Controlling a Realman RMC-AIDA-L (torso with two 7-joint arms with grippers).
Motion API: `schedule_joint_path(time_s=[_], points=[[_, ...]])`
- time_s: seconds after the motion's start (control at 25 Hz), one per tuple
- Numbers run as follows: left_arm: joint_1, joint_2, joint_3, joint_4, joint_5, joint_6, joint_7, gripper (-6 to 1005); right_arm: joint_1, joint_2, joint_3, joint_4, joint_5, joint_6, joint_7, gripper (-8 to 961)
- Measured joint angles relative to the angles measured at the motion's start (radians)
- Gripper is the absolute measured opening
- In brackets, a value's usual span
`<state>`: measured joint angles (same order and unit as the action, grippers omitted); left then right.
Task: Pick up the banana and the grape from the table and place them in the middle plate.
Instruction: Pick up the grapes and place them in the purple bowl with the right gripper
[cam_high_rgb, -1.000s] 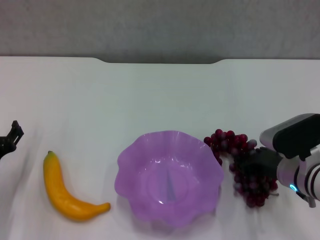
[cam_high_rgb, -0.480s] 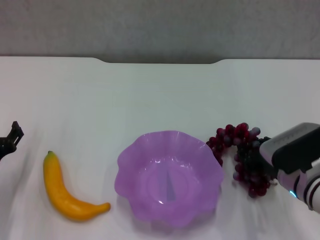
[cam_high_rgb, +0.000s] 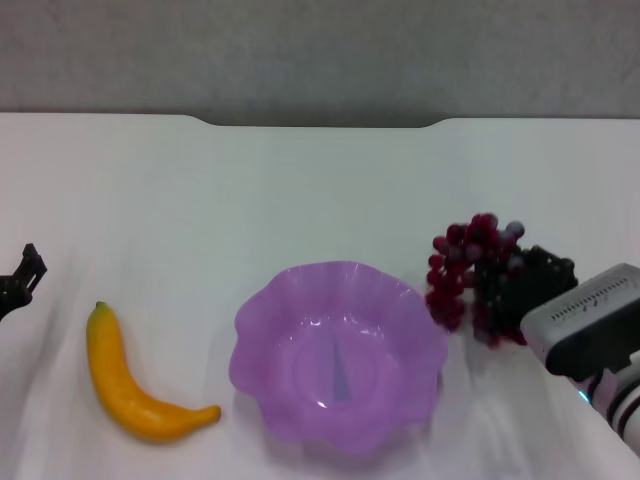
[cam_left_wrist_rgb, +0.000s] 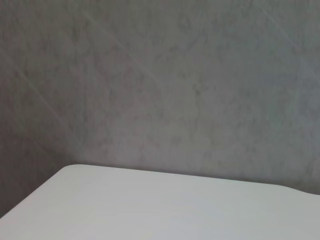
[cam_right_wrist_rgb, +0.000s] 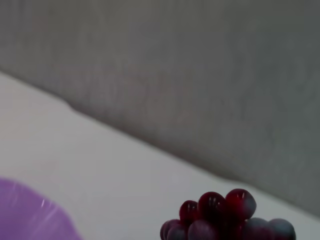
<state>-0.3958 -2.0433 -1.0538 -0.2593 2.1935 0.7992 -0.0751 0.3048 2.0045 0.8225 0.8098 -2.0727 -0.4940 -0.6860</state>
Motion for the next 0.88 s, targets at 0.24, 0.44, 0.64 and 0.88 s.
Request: schedule_joint_path(time_s=[0.24,0.44,0.64,0.88], points=[[0.002,0.0,0.0,0.0,-0.001,0.0,0.0,879,-0.039,-0.002,-0.057,0.006,-0.052,-0.231,-0.001,410],[0.009,0.001,-0.01,0.0,-0.001,0.0,0.0,879,-0.07,-0.004,-0.057,0.065,-0.169,-0.331,0.002,405],[0.009,0.002,-0.015,0.0,0.003,0.0,0.0,879,-0.063,-0.006,-0.067,0.144,-0.27,-0.301,0.004,401],[0.004,0.002,-0.014,0.0,0.002,0.0,0.0,880,-0.006,-0.003,-0.115,0.159,-0.325,-0.22,0.076,396]])
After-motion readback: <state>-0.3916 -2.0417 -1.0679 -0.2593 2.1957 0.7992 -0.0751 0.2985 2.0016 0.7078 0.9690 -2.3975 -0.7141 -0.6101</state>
